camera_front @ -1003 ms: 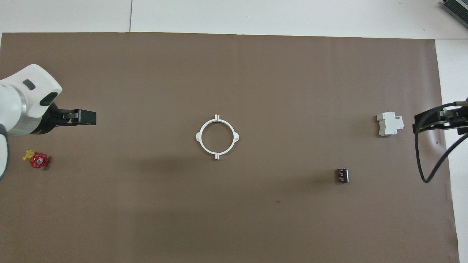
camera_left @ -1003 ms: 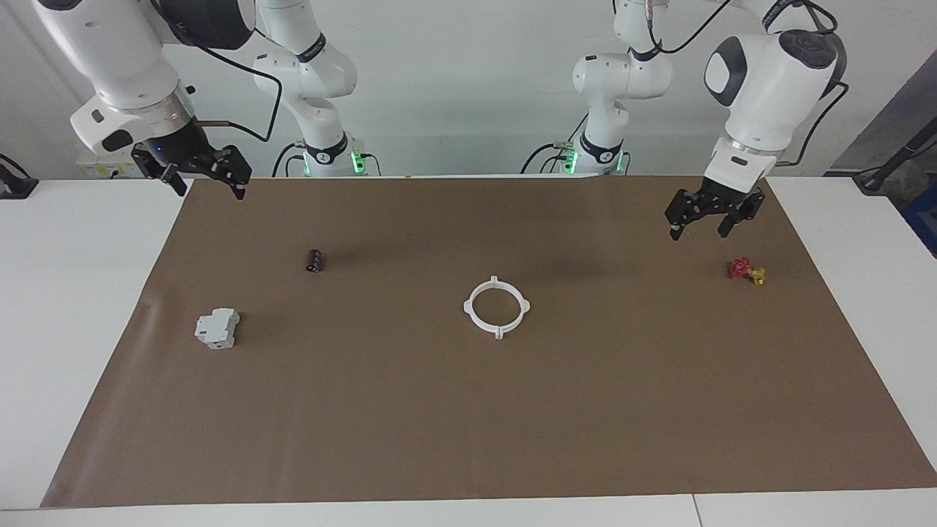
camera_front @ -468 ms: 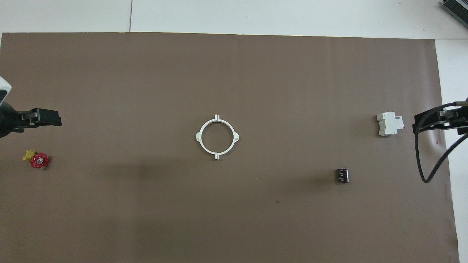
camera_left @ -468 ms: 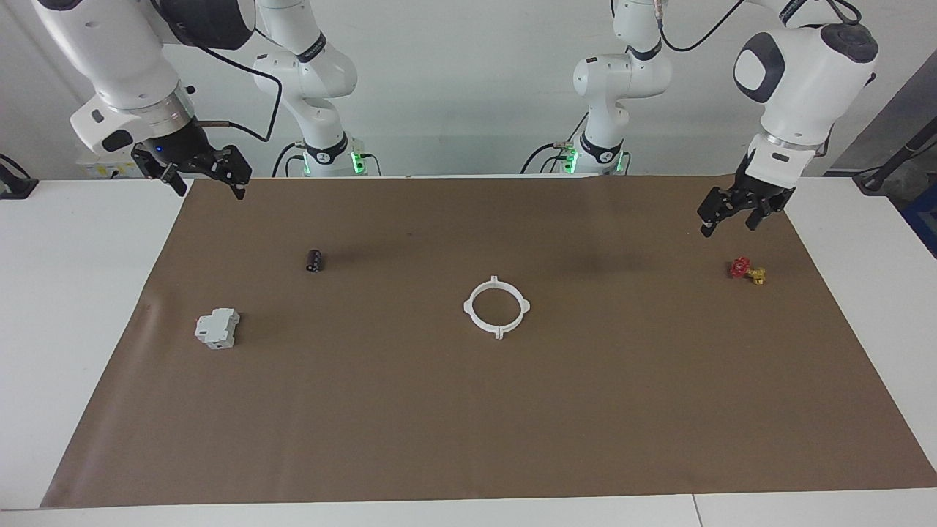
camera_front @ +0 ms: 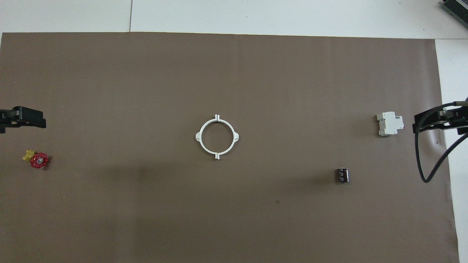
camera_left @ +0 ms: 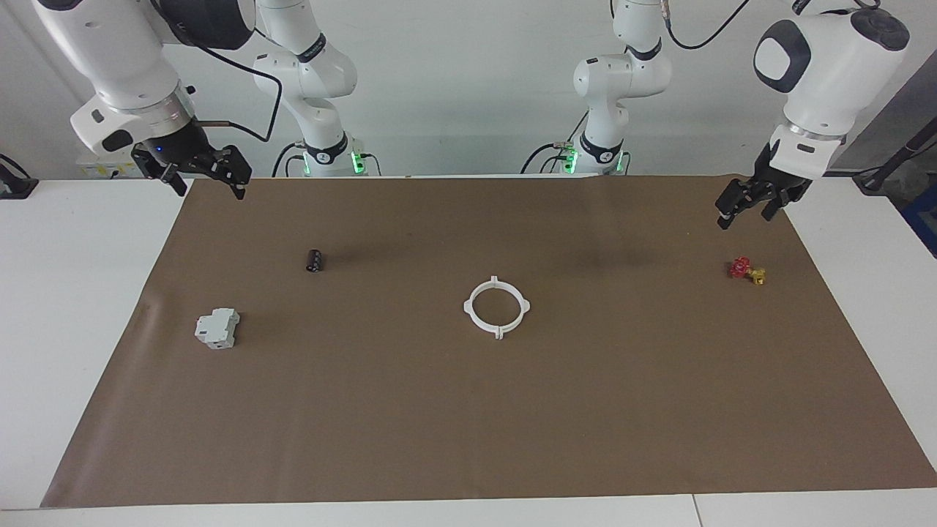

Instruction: Assemble drain pipe with both arms

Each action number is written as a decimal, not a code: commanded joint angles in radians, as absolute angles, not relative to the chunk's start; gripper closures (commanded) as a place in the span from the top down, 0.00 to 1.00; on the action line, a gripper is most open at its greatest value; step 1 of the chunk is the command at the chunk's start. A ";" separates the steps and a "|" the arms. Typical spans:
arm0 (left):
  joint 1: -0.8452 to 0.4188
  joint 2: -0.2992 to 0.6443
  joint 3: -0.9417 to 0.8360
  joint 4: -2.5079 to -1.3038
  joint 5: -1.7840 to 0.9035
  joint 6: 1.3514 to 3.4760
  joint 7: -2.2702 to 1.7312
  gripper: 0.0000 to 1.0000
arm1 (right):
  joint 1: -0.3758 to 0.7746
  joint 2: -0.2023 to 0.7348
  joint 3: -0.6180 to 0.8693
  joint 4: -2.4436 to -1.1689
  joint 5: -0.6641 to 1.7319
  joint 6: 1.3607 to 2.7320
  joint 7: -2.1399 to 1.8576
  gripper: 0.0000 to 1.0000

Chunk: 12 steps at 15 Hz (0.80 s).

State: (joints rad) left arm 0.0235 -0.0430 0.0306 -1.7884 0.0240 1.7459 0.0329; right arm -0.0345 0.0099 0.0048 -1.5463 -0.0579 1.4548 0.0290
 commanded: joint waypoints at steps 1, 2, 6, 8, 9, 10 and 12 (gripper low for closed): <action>0.026 -0.025 0.025 -1.782 0.037 1.720 0.161 1.00 | -0.048 0.006 0.011 -1.542 -0.037 1.447 0.029 1.00; 0.029 -0.026 0.025 -1.787 0.023 1.717 0.163 1.00 | -0.048 0.006 0.012 -1.542 -0.037 1.447 0.029 1.00; 0.061 -0.018 0.025 -1.778 -0.037 1.752 0.146 1.00 | -0.048 0.006 0.011 -1.542 -0.037 1.447 0.029 1.00; 0.051 -0.012 0.022 -1.769 -0.020 1.756 0.097 1.00 | -0.048 0.006 0.011 -1.542 -0.037 1.447 0.029 1.00; 0.049 -0.008 0.015 -1.752 -0.009 1.758 0.048 1.00 | -0.048 0.006 0.012 -1.542 -0.037 1.447 0.029 1.00; 0.031 -0.006 0.014 -1.741 -0.008 1.758 0.005 1.00 | -0.048 0.006 0.012 -1.542 -0.037 1.447 0.029 1.00; -0.004 0.014 0.014 -1.667 -0.008 1.708 -0.014 1.00 | -0.048 0.006 0.011 -1.542 -0.037 1.447 0.029 1.00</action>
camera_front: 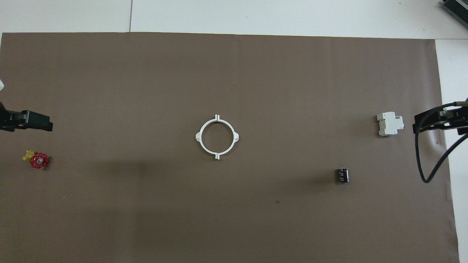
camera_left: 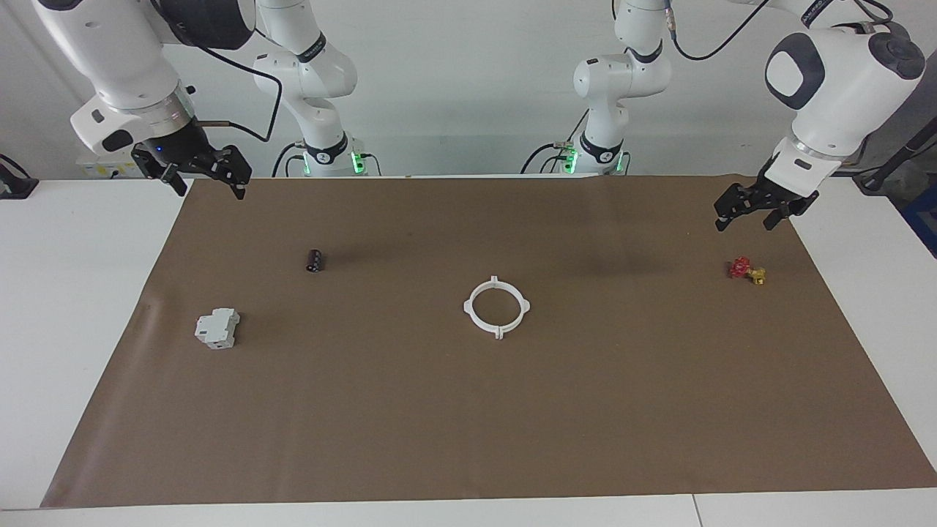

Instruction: Assemble drain pipe with both arms

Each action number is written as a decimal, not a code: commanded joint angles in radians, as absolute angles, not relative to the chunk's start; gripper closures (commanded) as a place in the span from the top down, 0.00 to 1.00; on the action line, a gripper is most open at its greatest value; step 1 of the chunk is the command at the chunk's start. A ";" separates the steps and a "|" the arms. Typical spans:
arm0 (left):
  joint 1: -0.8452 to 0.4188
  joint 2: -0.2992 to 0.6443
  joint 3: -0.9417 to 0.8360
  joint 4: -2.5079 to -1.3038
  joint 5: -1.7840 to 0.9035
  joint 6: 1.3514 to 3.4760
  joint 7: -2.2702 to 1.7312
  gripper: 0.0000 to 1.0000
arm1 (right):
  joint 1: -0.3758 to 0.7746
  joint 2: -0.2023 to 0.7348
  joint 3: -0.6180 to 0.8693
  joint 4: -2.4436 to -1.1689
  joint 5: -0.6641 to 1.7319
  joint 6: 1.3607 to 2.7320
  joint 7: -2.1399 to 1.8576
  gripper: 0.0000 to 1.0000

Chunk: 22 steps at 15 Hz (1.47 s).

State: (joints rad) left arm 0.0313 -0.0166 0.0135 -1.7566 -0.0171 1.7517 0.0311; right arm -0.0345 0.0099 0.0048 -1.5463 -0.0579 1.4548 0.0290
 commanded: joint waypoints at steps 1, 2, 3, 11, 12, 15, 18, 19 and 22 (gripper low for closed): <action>-0.002 0.041 0.012 -1.581 -0.012 1.631 -0.012 1.00 | -0.048 0.006 0.012 -1.542 -0.037 1.447 0.029 1.00; -0.005 0.072 0.014 -1.518 -0.008 1.562 -0.012 1.00 | -0.048 0.006 0.011 -1.542 -0.037 1.447 0.029 1.00; 0.001 0.078 0.014 -1.502 -0.008 1.537 -0.011 1.00 | -0.048 0.006 0.011 -1.542 -0.037 1.447 0.029 1.00; -0.035 0.067 0.011 -1.532 -0.017 1.557 -0.008 1.00 | -0.048 0.006 0.012 -1.542 -0.037 1.447 0.029 1.00; -0.037 0.067 0.012 -1.532 -0.017 1.559 -0.009 1.00 | -0.048 0.006 0.012 -1.542 -0.037 1.447 0.029 1.00; -0.026 0.066 0.011 -1.535 -0.017 1.562 -0.006 1.00 | -0.048 0.006 0.012 -1.542 -0.037 1.447 0.029 1.00; -0.023 0.064 0.012 -1.543 -0.017 1.563 0.000 1.00 | -0.048 0.006 0.012 -1.542 -0.037 1.447 0.029 1.00; -0.023 0.064 0.012 -1.543 -0.017 1.565 0.000 1.00 | -0.048 0.006 0.012 -1.542 -0.037 1.447 0.029 1.00; -0.023 0.064 0.012 -1.543 -0.017 1.565 0.000 1.00 | -0.048 0.006 0.012 -1.542 -0.037 1.447 0.029 1.00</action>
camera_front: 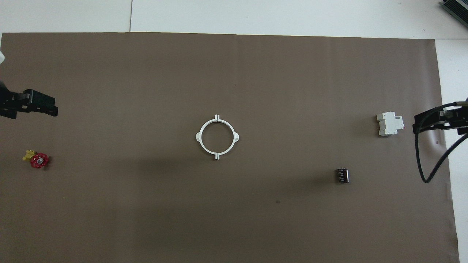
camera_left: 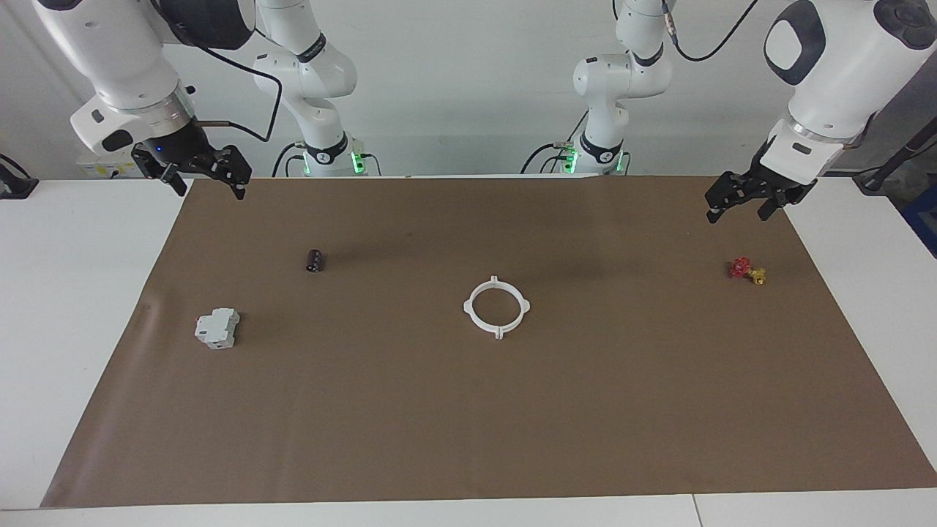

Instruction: Assemble drain pipe with both arms

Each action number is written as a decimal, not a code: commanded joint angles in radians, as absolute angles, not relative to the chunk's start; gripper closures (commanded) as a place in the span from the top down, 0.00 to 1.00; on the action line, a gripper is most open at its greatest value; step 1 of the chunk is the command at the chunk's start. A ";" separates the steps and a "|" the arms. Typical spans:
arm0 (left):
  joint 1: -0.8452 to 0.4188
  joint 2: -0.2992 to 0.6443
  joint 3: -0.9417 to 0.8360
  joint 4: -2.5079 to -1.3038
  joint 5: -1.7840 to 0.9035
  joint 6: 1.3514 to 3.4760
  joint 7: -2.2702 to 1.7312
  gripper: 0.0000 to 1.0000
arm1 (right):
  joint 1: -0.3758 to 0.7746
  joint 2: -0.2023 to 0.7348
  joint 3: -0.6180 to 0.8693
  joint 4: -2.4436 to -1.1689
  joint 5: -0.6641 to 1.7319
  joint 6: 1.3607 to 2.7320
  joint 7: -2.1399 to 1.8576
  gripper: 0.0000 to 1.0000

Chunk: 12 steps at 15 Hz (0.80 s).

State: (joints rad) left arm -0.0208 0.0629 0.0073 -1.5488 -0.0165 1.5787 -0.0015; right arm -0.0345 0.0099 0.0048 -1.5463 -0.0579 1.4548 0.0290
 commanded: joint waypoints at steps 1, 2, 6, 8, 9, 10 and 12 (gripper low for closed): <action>-0.023 0.064 0.012 -1.543 -0.017 1.566 0.000 1.00 | -0.048 0.006 0.012 -1.542 -0.037 1.447 0.029 1.00; -0.023 0.064 0.012 -1.546 -0.017 1.566 0.000 1.00 | -0.048 0.006 0.012 -1.542 -0.037 1.447 0.029 1.00; -0.028 0.054 0.012 -1.575 -0.017 1.597 0.000 1.00 | -0.048 0.006 0.011 -1.542 -0.037 1.447 0.029 1.00; -0.028 0.052 0.012 -1.580 -0.017 1.603 -0.002 1.00 | -0.048 0.006 0.011 -1.542 -0.037 1.447 0.029 1.00; -0.029 0.052 0.012 -1.578 -0.017 1.601 -0.002 1.00 | -0.048 0.006 0.011 -1.542 -0.037 1.447 0.029 1.00; -0.029 0.052 0.011 -1.580 -0.017 1.601 -0.002 1.00 | -0.048 0.006 0.012 -1.542 -0.037 1.447 0.029 1.00; -0.029 0.052 0.012 -1.580 -0.017 1.600 -0.002 1.00 | -0.048 0.006 0.011 -1.542 -0.037 1.447 0.029 1.00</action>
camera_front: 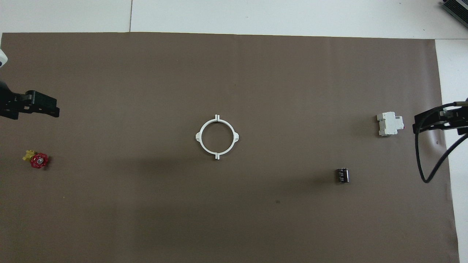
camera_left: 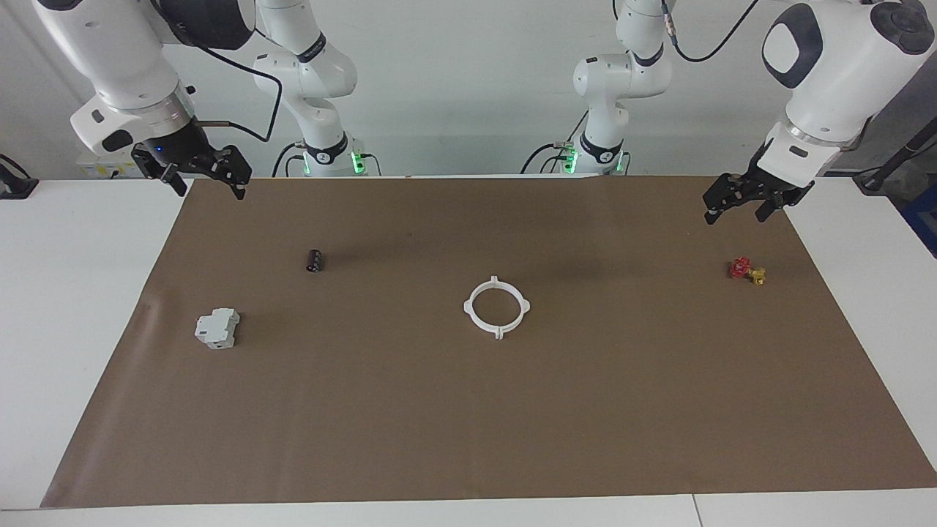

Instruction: Assemble drain pipe with both arms

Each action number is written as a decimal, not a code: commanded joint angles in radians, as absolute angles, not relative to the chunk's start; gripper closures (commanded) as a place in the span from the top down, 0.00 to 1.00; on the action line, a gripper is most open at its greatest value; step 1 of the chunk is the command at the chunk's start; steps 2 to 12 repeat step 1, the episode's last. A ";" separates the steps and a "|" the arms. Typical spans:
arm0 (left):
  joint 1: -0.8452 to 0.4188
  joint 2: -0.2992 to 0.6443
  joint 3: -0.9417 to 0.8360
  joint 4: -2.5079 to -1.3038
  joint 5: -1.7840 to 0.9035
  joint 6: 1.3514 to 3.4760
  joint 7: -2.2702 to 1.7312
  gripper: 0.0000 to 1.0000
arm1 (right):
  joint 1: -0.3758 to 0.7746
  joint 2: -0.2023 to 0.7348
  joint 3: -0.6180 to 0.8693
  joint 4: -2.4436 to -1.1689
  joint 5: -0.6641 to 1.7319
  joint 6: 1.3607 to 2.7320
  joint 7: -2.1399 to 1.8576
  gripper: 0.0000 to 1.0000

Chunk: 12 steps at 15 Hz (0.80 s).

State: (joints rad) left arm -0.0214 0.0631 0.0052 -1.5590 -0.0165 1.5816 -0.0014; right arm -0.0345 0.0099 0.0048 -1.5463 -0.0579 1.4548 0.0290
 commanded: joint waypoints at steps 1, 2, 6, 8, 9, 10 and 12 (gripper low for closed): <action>-0.029 0.052 0.012 -1.578 -0.017 1.601 -0.002 1.00 | -0.048 0.006 0.012 -1.542 -0.037 1.447 0.029 1.00; -0.029 0.052 0.012 -1.578 -0.017 1.601 -0.002 1.00 | -0.048 0.006 0.012 -1.542 -0.037 1.447 0.029 1.00; -0.029 0.052 0.012 -1.578 -0.017 1.601 -0.002 1.00 | -0.048 0.006 0.012 -1.542 -0.037 1.447 0.029 1.00; -0.029 0.052 0.012 -1.578 -0.017 1.601 -0.002 1.00 | -0.048 0.006 0.012 -1.542 -0.037 1.447 0.029 1.00; -0.029 0.052 0.012 -1.578 -0.017 1.601 -0.002 1.00 | -0.048 0.006 0.012 -1.542 -0.037 1.447 0.029 1.00; -0.029 0.052 0.012 -1.578 -0.017 1.601 -0.002 1.00 | -0.048 0.006 0.012 -1.542 -0.037 1.447 0.029 1.00; -0.029 0.052 0.012 -1.578 -0.017 1.601 -0.002 1.00 | -0.048 0.006 0.012 -1.542 -0.037 1.447 0.029 1.00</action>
